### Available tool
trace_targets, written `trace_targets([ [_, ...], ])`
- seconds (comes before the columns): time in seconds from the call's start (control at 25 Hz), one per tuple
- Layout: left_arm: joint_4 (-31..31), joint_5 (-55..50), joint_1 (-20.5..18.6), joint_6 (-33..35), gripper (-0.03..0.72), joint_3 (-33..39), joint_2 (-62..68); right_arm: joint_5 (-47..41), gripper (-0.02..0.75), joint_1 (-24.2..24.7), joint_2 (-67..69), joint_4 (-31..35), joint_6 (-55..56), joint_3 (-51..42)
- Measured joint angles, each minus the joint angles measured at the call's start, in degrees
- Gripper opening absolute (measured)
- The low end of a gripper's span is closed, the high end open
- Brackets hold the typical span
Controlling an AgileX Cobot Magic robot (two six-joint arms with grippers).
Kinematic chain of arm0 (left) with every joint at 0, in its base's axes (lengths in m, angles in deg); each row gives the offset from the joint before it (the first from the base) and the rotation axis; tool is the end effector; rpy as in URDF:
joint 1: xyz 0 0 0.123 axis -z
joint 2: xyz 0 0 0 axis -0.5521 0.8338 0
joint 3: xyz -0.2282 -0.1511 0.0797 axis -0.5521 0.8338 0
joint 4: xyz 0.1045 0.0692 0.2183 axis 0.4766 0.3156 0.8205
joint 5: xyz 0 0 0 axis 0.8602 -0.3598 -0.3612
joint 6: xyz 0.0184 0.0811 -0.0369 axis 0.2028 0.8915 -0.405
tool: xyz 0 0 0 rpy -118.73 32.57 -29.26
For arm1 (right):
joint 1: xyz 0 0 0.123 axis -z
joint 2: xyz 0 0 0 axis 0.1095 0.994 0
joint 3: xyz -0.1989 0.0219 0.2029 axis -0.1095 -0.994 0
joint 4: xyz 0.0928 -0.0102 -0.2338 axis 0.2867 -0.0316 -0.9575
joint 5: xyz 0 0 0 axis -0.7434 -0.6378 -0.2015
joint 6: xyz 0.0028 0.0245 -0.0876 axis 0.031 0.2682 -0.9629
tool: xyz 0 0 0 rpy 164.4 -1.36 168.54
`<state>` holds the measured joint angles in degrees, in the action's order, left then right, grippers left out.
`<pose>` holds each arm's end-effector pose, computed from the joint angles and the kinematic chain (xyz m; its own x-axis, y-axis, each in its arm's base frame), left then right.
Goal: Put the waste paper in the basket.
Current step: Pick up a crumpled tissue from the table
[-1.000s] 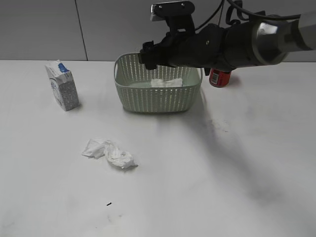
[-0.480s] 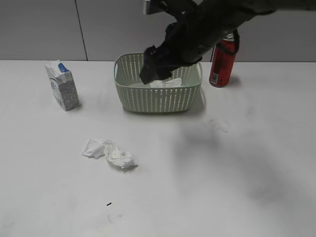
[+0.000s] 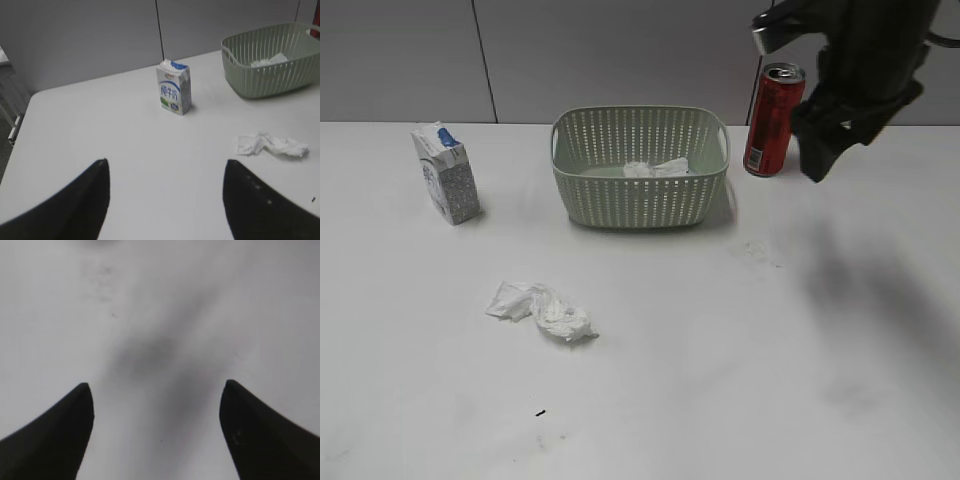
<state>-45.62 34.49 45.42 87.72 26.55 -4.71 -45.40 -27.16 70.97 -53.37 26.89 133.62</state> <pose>0.0019 -0.0087 0.3058 -0.2900 0.1788 -0.9402 0.3234 0.9429 0.0795 0.3738 0.1284 0.2656 -0.8175 -0.5526 -0.1623 -0.5250 0.8309 -0.1847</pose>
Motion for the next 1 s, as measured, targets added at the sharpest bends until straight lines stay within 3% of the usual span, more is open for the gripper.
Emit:
trace_targets([
  [0.2, 0.00, 2.42, 0.00, 0.55, 0.518, -3.05, 13.68, -0.06, 0.592, 11.34, -1.60, 8.46, 5.24, -0.78],
  [0.36, -1.56, 2.88, 0.80, 5.55, 0.519, -7.44, 27.67, -0.06, 0.592, 16.05, -6.52, 10.68, 5.36, -6.18],
  [0.84, -2.94, 0.58, 14.00, 7.55, 0.519, -27.96, 67.24, 6.67, 0.592, 16.68, -32.57, 9.05, 5.36, -36.71],
  [1.0, -6.71, 0.19, 15.99, 7.55, 0.519, -32.60, 77.45, 9.87, 0.591, 16.68, -42.66, 9.05, 5.30, -44.78],
])
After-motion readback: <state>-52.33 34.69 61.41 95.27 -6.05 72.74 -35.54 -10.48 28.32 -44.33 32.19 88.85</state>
